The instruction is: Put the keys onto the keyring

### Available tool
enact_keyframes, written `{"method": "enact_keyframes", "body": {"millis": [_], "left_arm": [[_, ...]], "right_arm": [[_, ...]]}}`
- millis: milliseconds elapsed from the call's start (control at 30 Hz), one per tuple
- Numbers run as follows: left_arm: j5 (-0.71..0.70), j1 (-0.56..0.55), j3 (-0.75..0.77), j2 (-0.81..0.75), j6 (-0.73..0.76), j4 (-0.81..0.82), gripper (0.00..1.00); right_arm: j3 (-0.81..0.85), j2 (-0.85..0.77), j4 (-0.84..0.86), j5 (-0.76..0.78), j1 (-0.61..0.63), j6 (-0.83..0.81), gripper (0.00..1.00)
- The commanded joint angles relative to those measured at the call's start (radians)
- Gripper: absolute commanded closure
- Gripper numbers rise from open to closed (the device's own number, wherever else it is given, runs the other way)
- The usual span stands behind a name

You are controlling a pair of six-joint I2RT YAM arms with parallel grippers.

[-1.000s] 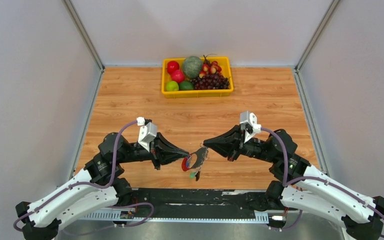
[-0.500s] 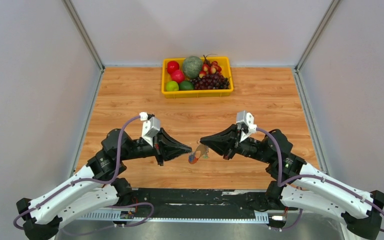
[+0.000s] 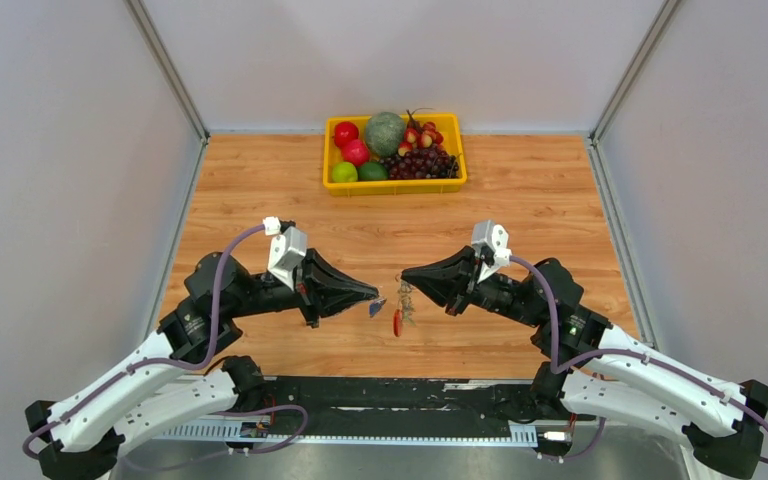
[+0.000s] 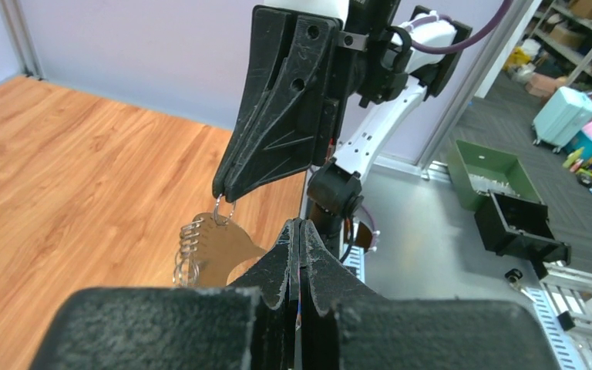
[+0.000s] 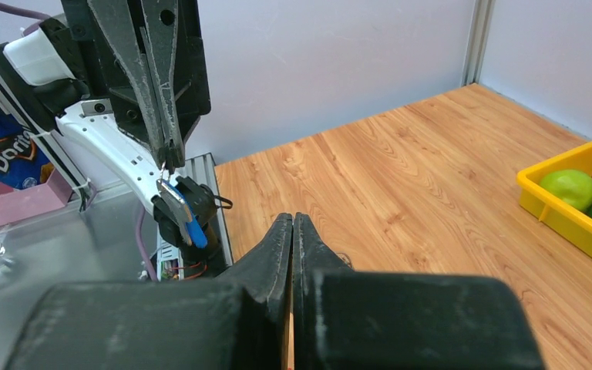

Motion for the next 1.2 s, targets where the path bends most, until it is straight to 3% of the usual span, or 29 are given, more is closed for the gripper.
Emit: {"method": "enact_keyframes", "body": {"millis": [0,233,767,1167], "left_arm": [[-0.030,-0.001,0.076,0.008,0.087,-0.093,1.00],[-0.086,-0.002,0.083,0.032,0.156,-0.144,1.00],[-0.208,-0.002,-0.018,0.029,0.233,-0.071,1.00],[-0.303,-0.003,-0.086,0.024,0.207,0.078,1.00]], "right_arm": [[0.028,-0.014,0.019,0.017,0.005,-0.019,1.00],[0.036,-0.013,0.022,0.006,0.005,-0.008,1.00],[0.090,0.043,0.024,0.104,0.008,0.145,1.00],[0.072,0.069,0.050,0.257,0.021,0.246,1.00]]}}
